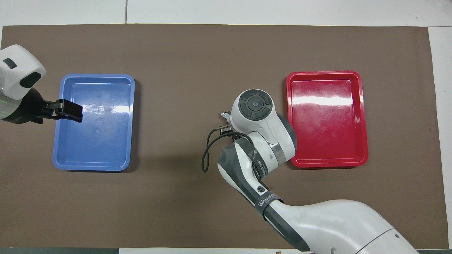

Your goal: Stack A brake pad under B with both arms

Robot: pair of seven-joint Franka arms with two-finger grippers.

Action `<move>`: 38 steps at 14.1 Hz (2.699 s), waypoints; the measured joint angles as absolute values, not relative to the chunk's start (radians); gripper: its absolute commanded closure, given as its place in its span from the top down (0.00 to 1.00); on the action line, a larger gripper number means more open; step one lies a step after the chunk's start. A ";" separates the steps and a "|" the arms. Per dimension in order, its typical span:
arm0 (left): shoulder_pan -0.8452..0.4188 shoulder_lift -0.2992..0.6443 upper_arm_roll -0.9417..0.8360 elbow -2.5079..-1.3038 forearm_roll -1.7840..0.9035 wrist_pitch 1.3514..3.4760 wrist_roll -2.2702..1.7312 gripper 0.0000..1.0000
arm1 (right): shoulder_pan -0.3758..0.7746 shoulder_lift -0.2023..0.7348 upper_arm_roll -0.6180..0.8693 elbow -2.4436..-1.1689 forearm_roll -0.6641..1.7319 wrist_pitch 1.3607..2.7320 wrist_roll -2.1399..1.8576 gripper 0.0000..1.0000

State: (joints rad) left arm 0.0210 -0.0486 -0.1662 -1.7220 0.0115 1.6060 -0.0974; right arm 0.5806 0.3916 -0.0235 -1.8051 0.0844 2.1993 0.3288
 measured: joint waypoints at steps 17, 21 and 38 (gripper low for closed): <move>0.021 -0.049 -0.156 -1.722 0.011 1.613 -0.097 0.99 | 0.071 -0.012 -0.044 -1.709 -0.011 1.567 0.088 1.00; 0.021 -0.049 -0.156 -1.722 0.011 1.615 -0.097 0.99 | 0.059 -0.035 -0.044 -1.708 -0.025 1.545 0.053 1.00; 0.066 -0.067 -0.216 -1.691 0.010 1.614 -0.071 0.99 | -0.002 -0.055 -0.069 -1.659 -0.029 1.500 0.020 1.00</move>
